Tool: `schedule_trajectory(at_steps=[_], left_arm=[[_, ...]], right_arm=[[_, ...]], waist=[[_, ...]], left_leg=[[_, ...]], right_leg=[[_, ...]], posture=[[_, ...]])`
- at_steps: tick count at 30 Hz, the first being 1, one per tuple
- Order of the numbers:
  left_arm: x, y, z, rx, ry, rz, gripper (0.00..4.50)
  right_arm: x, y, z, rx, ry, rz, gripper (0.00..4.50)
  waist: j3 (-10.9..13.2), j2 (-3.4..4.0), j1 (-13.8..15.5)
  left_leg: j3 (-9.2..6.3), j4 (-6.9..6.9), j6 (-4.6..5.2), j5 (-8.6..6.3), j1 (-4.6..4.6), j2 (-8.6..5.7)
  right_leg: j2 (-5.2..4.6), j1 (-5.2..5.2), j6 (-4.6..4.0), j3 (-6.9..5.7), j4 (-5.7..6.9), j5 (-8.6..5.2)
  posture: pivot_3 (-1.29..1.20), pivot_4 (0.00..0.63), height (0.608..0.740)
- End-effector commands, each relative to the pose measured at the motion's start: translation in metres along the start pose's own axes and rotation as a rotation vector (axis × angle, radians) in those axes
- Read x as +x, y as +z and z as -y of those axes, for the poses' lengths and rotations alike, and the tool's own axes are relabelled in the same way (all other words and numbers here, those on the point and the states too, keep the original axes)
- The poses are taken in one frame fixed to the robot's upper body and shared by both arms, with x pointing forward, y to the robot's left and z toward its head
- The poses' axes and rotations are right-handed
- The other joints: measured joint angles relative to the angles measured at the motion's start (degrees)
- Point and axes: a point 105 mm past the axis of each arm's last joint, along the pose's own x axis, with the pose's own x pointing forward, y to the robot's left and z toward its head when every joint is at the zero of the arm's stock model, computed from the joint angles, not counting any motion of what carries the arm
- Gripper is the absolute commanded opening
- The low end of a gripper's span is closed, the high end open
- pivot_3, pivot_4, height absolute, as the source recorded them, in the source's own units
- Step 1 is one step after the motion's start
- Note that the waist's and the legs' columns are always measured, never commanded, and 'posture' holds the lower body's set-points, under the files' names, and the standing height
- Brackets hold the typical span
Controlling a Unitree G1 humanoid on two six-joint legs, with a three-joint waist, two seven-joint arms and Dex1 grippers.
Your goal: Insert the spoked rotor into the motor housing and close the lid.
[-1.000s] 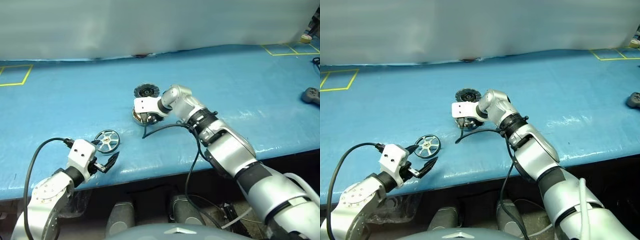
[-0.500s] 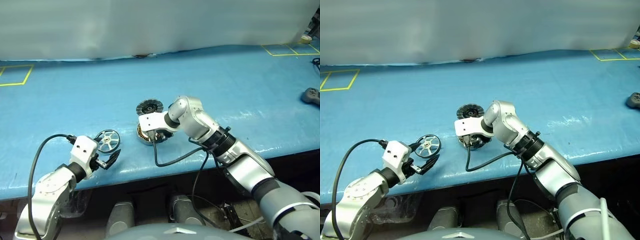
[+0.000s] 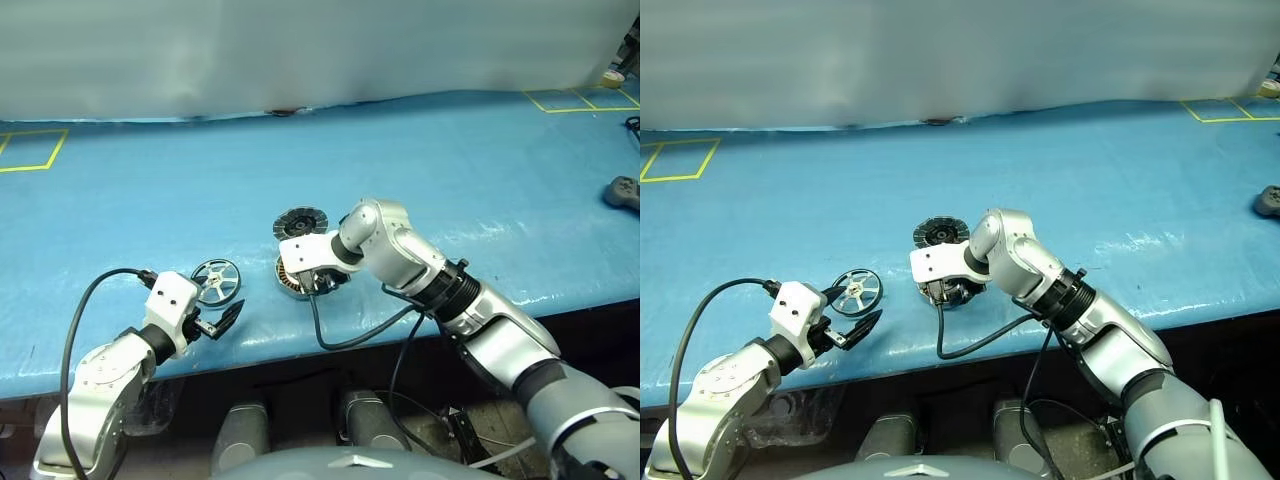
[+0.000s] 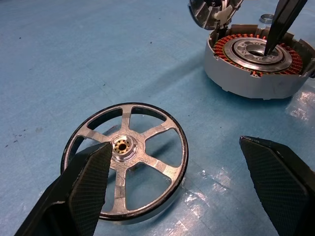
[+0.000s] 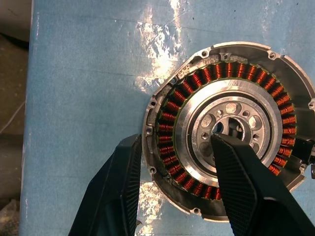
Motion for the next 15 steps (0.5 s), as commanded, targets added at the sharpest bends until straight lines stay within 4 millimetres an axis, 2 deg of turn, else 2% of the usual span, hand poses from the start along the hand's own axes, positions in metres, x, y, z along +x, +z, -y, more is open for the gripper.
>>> schedule_trajectory(at_steps=[1,6,14,15], left_arm=[[-0.001,0.008,0.000,0.029,0.002,0.029,4.50],[-0.001,0.009,0.000,0.032,0.001,0.031,4.50],[0.000,0.012,-0.001,0.048,-0.013,0.037,4.50],[0.000,0.012,-0.001,0.049,-0.016,0.037,4.50]], right_arm=[[0.010,-0.003,-0.011,-0.025,0.056,0.001,1.91],[0.012,0.000,-0.013,-0.027,0.073,0.030,1.91],[0.005,0.007,-0.007,-0.018,0.049,0.076,4.41],[0.002,0.009,-0.005,-0.015,0.039,0.084,4.48]], waist=[[0.00,0.00,-0.02],[0.00,-0.01,-0.16],[0.01,0.01,-0.17],[0.01,0.01,-0.16]], left_leg=[[0.00,0.00,0.00,0.00,0.00,0.00],[0.01,0.00,0.00,0.00,0.06,0.02],[0.02,-0.02,0.00,0.00,0.08,0.02],[0.02,-0.01,0.00,0.00,0.07,0.02]], right_leg=[[0.00,0.00,0.00,0.00,0.00,0.00],[0.01,0.04,0.00,0.00,0.01,0.00],[0.01,0.05,-0.01,0.00,0.01,-0.01],[0.01,0.04,-0.01,0.01,0.01,-0.01]], posture=[[0.00,0.150,0.740],[0.00,0.150,0.740],[0.00,0.150,0.740],[0.00,0.150,0.740]])
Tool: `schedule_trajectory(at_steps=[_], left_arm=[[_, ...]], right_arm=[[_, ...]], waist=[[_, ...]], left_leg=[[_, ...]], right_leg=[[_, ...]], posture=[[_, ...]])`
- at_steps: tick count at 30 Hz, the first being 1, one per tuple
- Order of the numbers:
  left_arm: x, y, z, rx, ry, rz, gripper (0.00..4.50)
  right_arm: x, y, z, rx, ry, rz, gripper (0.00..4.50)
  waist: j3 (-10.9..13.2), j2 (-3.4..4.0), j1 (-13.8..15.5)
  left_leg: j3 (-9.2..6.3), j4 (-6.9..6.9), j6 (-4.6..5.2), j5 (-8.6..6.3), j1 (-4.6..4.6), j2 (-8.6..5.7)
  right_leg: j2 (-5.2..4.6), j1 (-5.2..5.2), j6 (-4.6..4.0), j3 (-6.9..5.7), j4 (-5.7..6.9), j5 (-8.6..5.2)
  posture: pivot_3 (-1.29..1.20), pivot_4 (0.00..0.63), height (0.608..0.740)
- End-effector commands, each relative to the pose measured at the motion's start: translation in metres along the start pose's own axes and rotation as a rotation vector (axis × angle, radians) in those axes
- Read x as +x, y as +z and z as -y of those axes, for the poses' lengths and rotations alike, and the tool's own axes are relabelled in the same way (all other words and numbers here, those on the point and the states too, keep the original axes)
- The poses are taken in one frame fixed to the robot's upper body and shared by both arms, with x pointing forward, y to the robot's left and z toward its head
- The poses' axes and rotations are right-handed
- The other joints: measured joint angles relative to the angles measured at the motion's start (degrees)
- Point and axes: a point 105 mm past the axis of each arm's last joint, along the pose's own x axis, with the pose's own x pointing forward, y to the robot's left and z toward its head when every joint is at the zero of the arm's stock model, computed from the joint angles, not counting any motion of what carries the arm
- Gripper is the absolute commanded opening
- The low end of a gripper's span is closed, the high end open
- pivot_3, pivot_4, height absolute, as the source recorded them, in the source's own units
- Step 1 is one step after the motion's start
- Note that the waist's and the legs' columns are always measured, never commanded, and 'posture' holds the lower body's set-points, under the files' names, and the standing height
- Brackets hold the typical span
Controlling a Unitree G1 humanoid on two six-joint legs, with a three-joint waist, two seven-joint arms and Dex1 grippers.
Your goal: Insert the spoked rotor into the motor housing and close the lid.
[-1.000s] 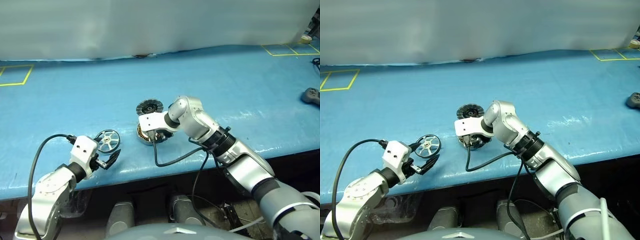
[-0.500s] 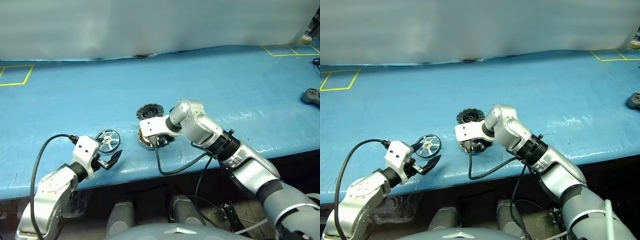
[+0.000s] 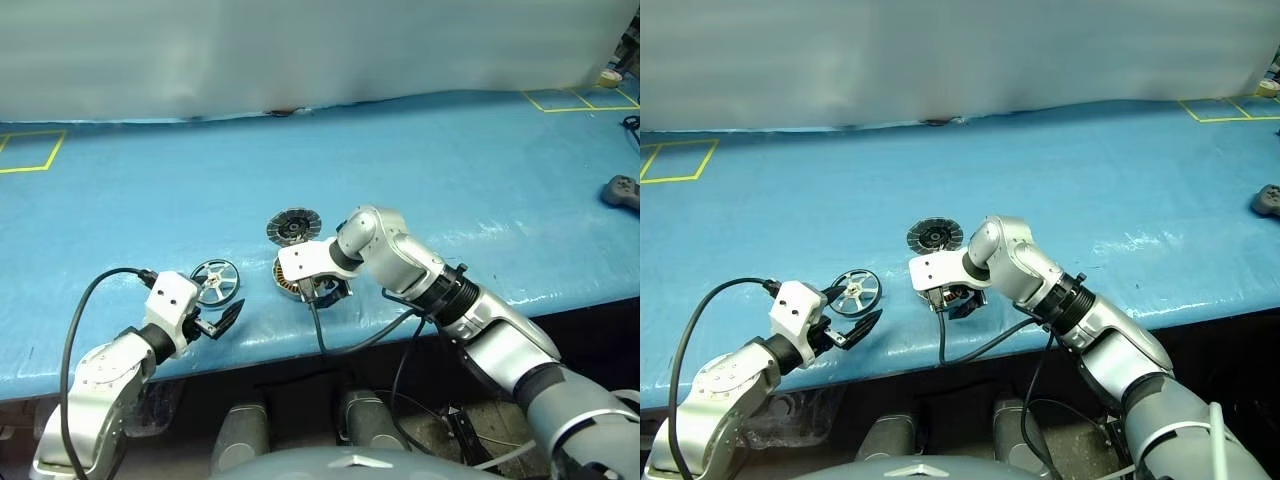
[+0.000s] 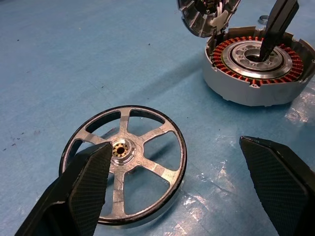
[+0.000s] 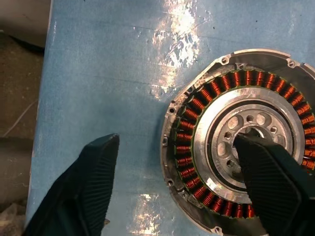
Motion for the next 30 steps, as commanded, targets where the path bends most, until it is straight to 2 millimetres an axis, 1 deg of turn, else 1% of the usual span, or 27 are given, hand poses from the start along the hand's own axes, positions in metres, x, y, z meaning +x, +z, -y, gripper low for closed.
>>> schedule_trajectory(at_steps=[1,5,9,11,13,15,20,24,26,30], left_arm=[[0.001,0.011,-0.001,0.041,-0.014,0.035,4.50],[0.005,0.014,0.000,0.047,-0.039,0.039,4.50],[0.008,0.016,0.001,0.051,-0.057,0.039,4.50],[0.010,0.017,0.001,0.053,-0.068,0.040,4.50],[0.013,0.019,0.003,0.056,-0.090,0.046,4.50],[0.015,0.020,0.005,0.059,-0.109,0.050,4.50],[0.020,0.025,0.011,0.084,-0.168,0.069,4.50],[0.024,0.029,0.014,0.102,-0.196,0.084,4.50],[0.025,0.030,0.014,0.107,-0.204,0.090,4.50],[0.026,0.030,0.015,0.113,-0.217,0.091,4.50]], right_arm=[[-0.011,0.010,0.004,0.003,-0.015,0.053,4.48],[-0.034,0.021,0.016,0.042,-0.102,0.140,4.48],[-0.056,0.024,0.019,0.087,-0.185,0.221,4.48],[-0.068,0.022,0.018,0.121,-0.240,0.255,4.48],[-0.082,0.017,0.015,0.188,-0.333,0.300,4.48],[-0.089,0.011,0.012,0.238,-0.398,0.318,4.48],[-0.097,-0.006,0.001,0.397,-0.547,0.353,4.48],[-0.099,-0.022,-0.002,0.581,-0.732,0.394,4.48],[-0.100,-0.032,-0.001,0.667,-0.859,0.424,4.48],[-0.097,-0.050,-0.003,0.850,-1.033,0.479,4.48]], waist=[[0.00,0.00,0.00],[0.01,0.01,-0.03],[0.01,0.01,0.09],[0.01,0.01,0.19],[0.00,-0.01,0.46],[0.00,0.00,0.83],[0.01,0.01,1.02],[0.00,-0.01,1.14],[-0.01,-0.02,1.16],[0.00,-0.01,1.15]], left_leg=[[0.00,0.00,0.00,0.00,0.00,0.00],[0.00,0.00,0.00,0.00,-0.02,0.01],[-0.02,0.00,0.00,0.00,-0.11,0.00],[-0.05,0.00,0.00,0.00,-0.17,-0.01],[-0.05,-0.01,0.00,0.00,-0.18,-0.01],[-0.10,0.00,0.00,0.00,-0.22,-0.02],[-0.03,0.01,0.00,0.00,-0.23,-0.01],[-0.03,0.02,0.00,0.00,-0.22,0.01],[-0.01,0.01,0.00,0.00,-0.24,0.01],[0.00,0.02,0.00,0.00,-0.25,0.00]], right_leg=[[0.00,0.00,0.00,0.00,0.00,0.00],[0.01,-0.04,0.00,0.00,0.01,0.00],[0.01,-0.09,0.00,-0.02,0.00,0.00],[0.00,-0.12,0.00,-0.03,-0.02,0.00],[0.00,-0.12,0.01,-0.04,-0.05,0.00],[-0.01,-0.12,0.00,-0.07,-0.08,0.00],[0.00,-0.17,0.01,-0.02,-0.06,0.01],[0.02,-0.17,0.01,-0.03,-0.03,0.00],[0.03,-0.20,0.02,0.00,-0.03,0.00],[0.02,-0.18,0.04,0.02,-0.07,0.01]], posture=[[0.00,0.150,0.740],[0.00,0.150,0.740],[0.00,0.150,0.740],[0.00,0.150,0.740],[0.00,0.150,0.740],[0.00,0.150,0.740],[0.00,0.150,0.740],[0.00,0.150,0.740],[0.00,0.150,0.740],[0.00,0.150,0.740]])
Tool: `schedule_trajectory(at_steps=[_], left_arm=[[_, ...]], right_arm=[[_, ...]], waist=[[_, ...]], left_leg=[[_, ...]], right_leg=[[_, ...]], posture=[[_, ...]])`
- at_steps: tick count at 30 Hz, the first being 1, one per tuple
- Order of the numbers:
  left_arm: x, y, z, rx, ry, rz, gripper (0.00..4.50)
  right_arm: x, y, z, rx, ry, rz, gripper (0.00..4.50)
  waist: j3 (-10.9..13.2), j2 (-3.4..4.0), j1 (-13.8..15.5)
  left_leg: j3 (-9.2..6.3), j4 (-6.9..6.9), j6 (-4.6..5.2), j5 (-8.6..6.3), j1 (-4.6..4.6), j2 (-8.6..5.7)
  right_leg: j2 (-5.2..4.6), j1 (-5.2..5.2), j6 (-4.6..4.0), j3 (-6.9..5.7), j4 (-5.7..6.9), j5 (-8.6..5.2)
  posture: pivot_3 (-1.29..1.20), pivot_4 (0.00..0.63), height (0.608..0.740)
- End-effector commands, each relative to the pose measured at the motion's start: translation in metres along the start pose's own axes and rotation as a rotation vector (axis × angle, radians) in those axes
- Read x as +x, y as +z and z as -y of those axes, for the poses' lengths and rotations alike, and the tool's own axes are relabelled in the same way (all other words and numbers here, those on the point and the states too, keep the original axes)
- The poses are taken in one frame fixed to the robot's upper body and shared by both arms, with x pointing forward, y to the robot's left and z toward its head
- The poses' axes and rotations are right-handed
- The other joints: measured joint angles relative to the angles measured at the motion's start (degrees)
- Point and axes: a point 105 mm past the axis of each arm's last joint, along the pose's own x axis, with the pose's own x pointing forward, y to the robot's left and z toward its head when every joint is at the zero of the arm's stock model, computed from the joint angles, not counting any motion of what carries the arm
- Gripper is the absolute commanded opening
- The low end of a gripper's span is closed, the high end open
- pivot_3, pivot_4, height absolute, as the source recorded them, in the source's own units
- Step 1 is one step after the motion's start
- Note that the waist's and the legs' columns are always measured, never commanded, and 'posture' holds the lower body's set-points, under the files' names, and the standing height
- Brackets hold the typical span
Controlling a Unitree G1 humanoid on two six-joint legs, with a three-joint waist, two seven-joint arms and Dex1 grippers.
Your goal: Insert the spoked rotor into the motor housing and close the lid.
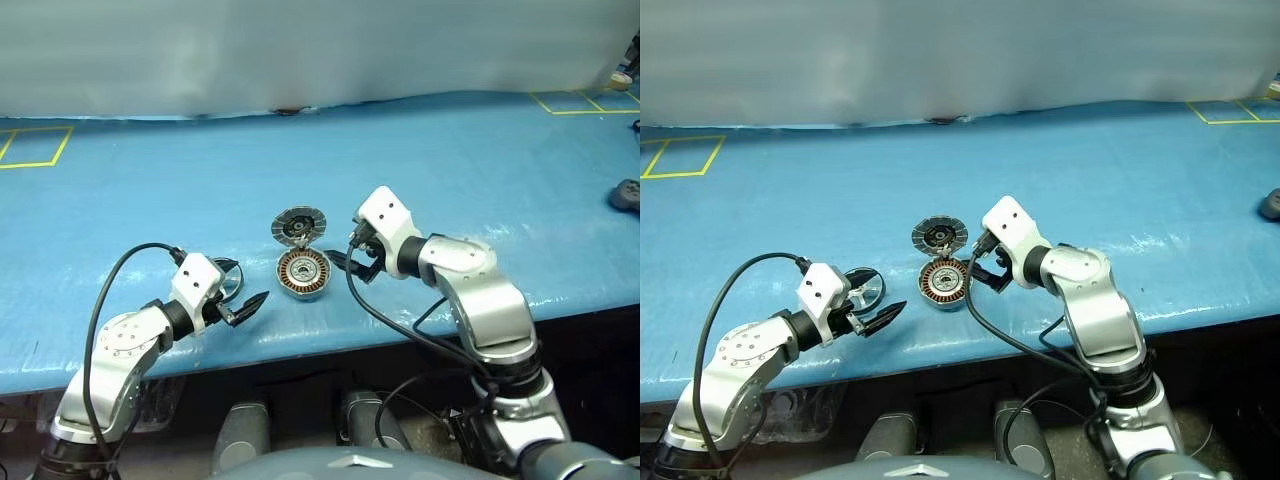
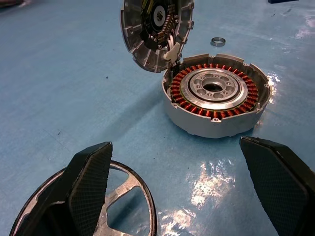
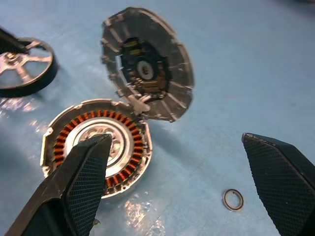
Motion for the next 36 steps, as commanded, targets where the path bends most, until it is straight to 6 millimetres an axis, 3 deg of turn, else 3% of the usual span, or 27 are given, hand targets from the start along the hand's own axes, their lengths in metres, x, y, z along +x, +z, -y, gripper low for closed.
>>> schedule_trajectory(at_steps=[1,6,16,23,36], left_arm=[[0.000,0.006,0.000,0.036,-0.014,0.018,4.50],[0.002,0.010,0.002,0.045,-0.042,0.048,4.50],[0.011,0.011,0.013,0.109,-0.058,0.122,4.50],[0.016,0.006,0.025,0.073,-0.072,0.155,4.50],[0.017,0.009,0.025,0.024,-0.009,0.226,4.50]], right_arm=[[-0.008,0.004,0.019,0.060,-0.195,0.086,4.48],[-0.006,-0.010,0.032,0.167,-0.371,0.125,4.48],[0.015,-0.038,0.020,0.187,-0.376,0.171,4.48],[0.032,-0.044,0.022,0.234,-0.420,0.214,4.48],[0.054,-0.065,0.031,0.245,-0.525,0.145,4.48]], waist=[[0.00,0.00,-0.03],[0.00,0.00,-0.05],[0.00,0.01,-0.19],[0.00,0.01,-0.20],[0.00,0.01,-0.21]], left_leg=[[0.03,0.00,0.00,0.00,0.00,0.00],[0.03,0.01,0.00,0.00,0.01,0.01],[0.07,-0.04,0.00,0.00,0.03,0.02],[0.10,-0.03,0.00,0.00,0.03,0.03],[0.11,-0.03,0.01,0.00,0.03,0.03]], right_leg=[[-0.01,-0.02,0.02,0.03,0.00,0.01],[0.00,0.00,0.02,0.03,0.00,0.01],[0.01,0.00,0.02,0.07,-0.04,0.01],[0.02,0.01,0.02,0.10,-0.04,0.01],[0.07,0.01,0.04,0.19,-0.03,0.02]], posture=[[0.00,0.150,0.740],[0.00,0.150,0.740],[0.00,0.150,0.740],[0.00,0.150,0.740],[0.00,0.150,0.740]])
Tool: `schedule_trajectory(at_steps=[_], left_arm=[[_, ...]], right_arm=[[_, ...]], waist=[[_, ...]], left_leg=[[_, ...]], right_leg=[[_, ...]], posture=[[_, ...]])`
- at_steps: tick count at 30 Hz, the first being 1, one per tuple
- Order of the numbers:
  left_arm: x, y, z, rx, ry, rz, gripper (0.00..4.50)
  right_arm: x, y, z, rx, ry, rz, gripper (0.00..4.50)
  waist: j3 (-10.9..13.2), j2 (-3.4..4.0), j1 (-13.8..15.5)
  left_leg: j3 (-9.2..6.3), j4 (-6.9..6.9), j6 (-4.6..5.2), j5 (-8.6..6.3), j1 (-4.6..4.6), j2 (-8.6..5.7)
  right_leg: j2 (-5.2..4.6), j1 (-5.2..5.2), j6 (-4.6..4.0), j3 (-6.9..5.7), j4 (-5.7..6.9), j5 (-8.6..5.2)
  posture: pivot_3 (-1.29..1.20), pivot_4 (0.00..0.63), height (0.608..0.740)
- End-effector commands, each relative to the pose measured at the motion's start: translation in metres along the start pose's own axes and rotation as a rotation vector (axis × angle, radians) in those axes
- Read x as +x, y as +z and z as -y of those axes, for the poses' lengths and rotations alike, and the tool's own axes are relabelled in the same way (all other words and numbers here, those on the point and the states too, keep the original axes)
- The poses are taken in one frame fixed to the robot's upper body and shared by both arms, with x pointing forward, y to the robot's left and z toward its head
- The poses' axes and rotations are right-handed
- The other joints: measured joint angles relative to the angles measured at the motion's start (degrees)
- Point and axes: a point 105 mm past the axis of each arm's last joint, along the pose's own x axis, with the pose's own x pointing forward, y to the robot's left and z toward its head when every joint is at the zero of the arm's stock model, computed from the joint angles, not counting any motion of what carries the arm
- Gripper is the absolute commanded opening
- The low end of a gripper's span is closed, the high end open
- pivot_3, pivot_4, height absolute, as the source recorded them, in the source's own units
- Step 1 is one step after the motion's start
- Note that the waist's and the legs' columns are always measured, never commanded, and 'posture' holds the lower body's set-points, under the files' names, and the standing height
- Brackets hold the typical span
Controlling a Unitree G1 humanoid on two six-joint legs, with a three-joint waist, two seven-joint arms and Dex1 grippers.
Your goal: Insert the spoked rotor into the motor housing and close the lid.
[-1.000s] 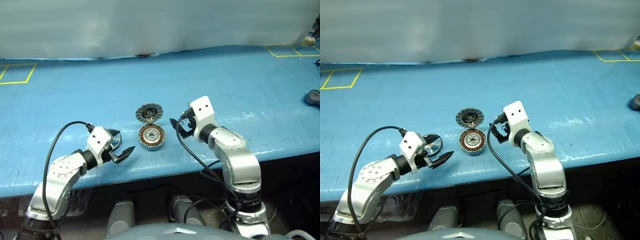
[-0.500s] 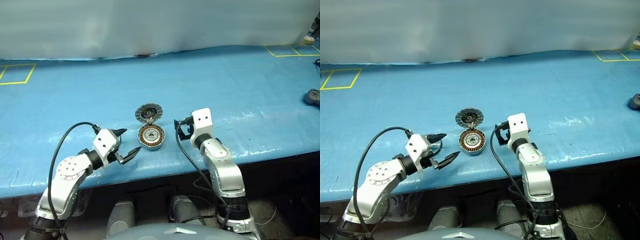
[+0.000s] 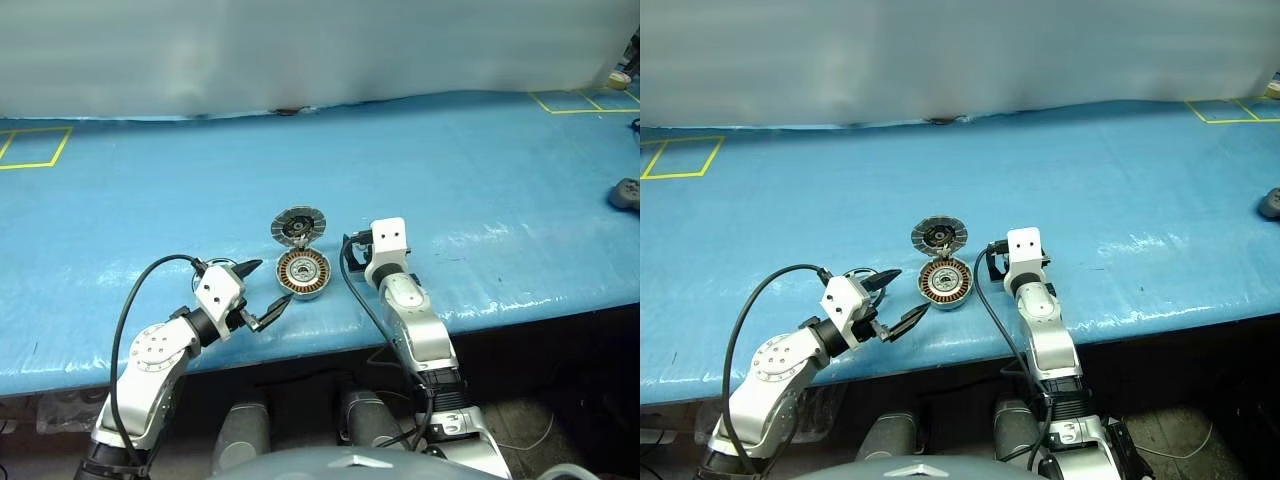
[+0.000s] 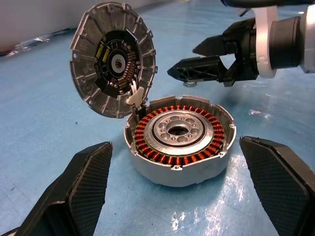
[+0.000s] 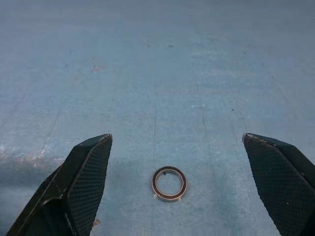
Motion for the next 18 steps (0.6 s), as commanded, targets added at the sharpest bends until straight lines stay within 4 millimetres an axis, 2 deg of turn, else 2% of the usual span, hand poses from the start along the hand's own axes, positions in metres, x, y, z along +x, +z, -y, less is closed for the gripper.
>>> schedule_trajectory(at_steps=[1,6,9,18], left_arm=[[-0.001,0.007,-0.002,0.014,0.016,0.040,4.50],[-0.001,0.006,0.000,0.010,0.013,0.036,4.50],[-0.001,0.006,0.001,0.008,0.011,0.035,4.50],[-0.001,0.005,0.000,0.009,0.015,0.026,4.50]], right_arm=[[0.002,0.007,0.000,0.002,-0.021,0.039,4.48],[0.001,-0.005,0.000,0.008,-0.028,0.003,4.48],[0.000,-0.010,-0.002,0.009,-0.027,-0.014,3.90],[-0.004,-0.017,-0.010,0.023,-0.011,-0.046,0.99]], waist=[[0.00,0.00,-0.04],[0.00,0.00,-0.14],[0.00,0.00,-0.13],[-0.01,0.00,-0.06]], left_leg=[[0.00,0.00,0.00,0.00,0.00,0.00],[0.02,0.01,0.00,0.00,0.02,0.01],[0.02,0.01,0.00,0.00,0.02,0.01],[0.02,0.02,0.00,0.00,0.04,0.01]], right_leg=[[0.00,0.00,0.00,0.01,0.01,0.00],[0.02,0.01,0.01,0.04,0.02,0.01],[0.03,0.01,0.01,0.05,0.02,0.01],[0.03,0.03,0.02,0.07,0.02,0.01]], posture=[[0.00,0.150,0.740],[0.00,0.150,0.740],[0.00,0.150,0.740],[0.00,0.150,0.740]])
